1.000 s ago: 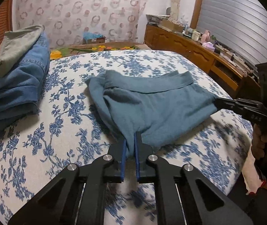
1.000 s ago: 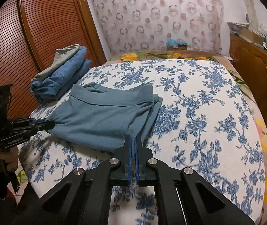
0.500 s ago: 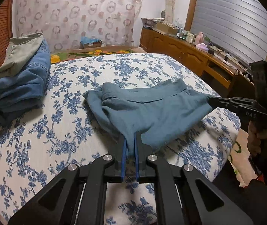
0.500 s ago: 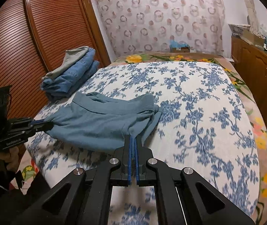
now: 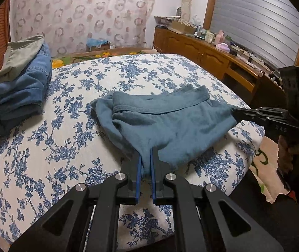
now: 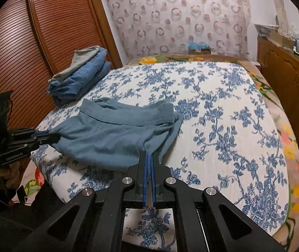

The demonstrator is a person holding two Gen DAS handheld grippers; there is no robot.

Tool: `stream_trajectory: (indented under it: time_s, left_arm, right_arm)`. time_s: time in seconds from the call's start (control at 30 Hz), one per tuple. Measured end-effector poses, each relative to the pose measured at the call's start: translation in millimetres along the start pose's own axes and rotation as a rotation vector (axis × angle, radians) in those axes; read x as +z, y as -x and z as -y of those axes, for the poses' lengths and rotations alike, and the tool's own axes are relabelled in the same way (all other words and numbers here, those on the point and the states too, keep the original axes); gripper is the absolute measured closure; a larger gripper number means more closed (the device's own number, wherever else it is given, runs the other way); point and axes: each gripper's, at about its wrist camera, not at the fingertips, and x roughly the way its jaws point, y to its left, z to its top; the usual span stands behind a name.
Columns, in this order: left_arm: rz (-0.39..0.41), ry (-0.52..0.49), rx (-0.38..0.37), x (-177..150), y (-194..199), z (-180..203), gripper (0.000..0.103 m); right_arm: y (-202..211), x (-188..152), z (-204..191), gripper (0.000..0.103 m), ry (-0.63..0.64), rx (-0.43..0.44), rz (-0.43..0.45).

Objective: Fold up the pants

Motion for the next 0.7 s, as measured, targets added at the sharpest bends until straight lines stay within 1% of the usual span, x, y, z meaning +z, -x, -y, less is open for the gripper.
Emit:
stream_trajectory:
  time_s: [0.2,0.23,0.3,0.4,0.5,0.57,0.6,0.63,0.7]
  left_arm:
    - [-0.012,0.002,0.007,-2,-2,1,0.094]
    - [-0.013,0.002,0.008,-1,-2,1,0.093]
    - [-0.008,0.006,0.006,0,0,0,0.092]
    - [0.006,0.015,0.021,2,2,-2,0.090]
    - [0.030,0.033,0.020,5,6,-8,0.080]
    - [0.035,0.039,0.031,7,7,-11,0.065]
    - [0.038,0.039,0.037,8,7,-12,0.060]
    - [0.043,0.041,0.042,9,7,-14,0.050]
    - [0.048,0.042,0.049,11,7,-16,0.045]
  right_arm:
    - [2,1,-1,0.100,-0.006,-0.006,-0.006]
    - [3,1,-1,0.099,-0.005,-0.010,-0.004]
    - [7,2,-2,0.098,-0.002,-0.009,0.007]
    - [13,3,-2,0.097,0.002,-0.016,0.022]
    - [15,3,-2,0.093,0.007,-0.022,0.031]
    - [14,3,-2,0.089,0.016,-0.029,0.027]
    - [13,4,-2,0.088,0.017,-0.031,0.026]
    - [11,4,-1,0.087,0.015,-0.030,0.024]
    - [10,7,-1,0.086,0.015,-0.029,0.025]
